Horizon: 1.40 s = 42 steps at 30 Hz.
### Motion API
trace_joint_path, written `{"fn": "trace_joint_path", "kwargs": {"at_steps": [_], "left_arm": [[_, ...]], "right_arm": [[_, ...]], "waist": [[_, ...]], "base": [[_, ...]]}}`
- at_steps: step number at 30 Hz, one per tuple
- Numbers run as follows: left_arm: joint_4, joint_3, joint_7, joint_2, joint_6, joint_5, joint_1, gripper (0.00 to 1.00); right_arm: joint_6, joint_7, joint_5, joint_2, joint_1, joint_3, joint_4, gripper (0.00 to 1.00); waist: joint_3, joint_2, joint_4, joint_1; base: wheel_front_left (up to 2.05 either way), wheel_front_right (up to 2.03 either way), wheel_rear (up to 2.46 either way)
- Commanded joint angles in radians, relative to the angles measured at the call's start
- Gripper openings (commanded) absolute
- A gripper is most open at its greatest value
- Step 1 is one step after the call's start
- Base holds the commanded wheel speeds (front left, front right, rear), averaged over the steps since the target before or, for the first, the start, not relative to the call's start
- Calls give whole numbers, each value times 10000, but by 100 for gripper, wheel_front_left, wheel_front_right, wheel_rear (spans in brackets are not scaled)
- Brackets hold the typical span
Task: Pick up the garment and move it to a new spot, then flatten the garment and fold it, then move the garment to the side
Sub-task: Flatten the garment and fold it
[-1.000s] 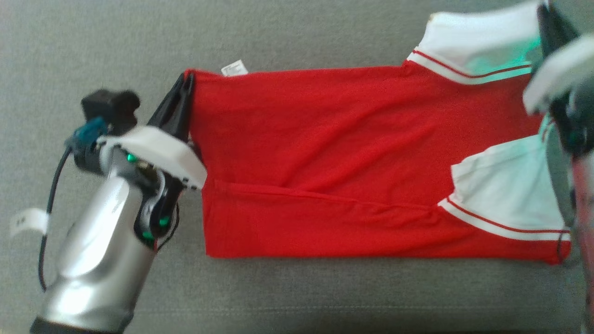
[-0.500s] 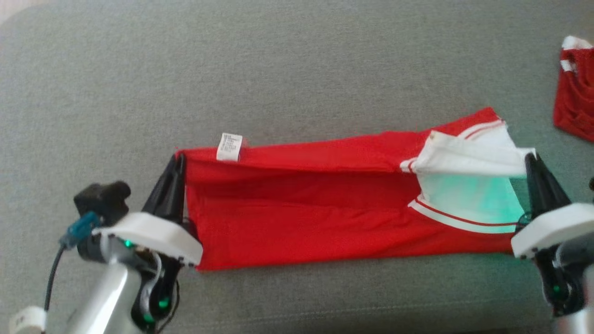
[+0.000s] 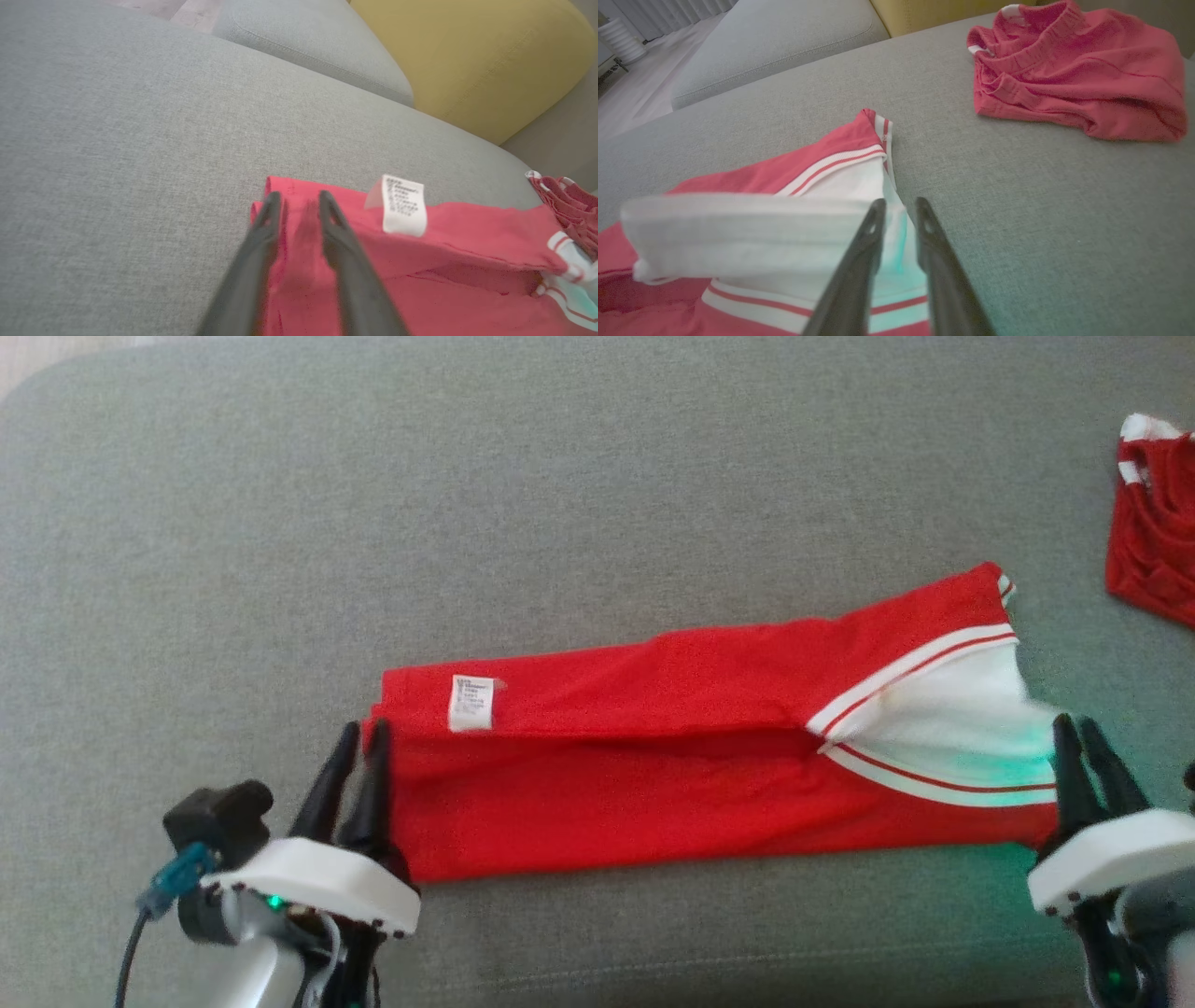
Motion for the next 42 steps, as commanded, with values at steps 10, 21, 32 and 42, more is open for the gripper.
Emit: {"fn": "trace_joint_path", "kwargs": {"at_steps": [10,21,32,42], "left_arm": [[-1273,893,-706,-34,391,162,652,100],[-1187,856,-795,-244,579,579,213,100],[-1079,984,-843,-361,513,670,77,100],[-1082,1026,-857,-331,491,790,22,100]], "right_arm": [[65,-35,-191,33,469,-363,-991,100],[65,1791,-853,-1033,-1588,723,572,100],[65,3676,-233,-1860,-2544,1098,1895,100],[65,4808,899,-1878,-2777,1432,2362,14]], "waist": [[-236,0,28,1],[-18,0,344,1],[242,0,730,1],[344,0,746,1]], "base": [[0,0,0],[0,0,0],[0,0,0],[0,0,0]]}}
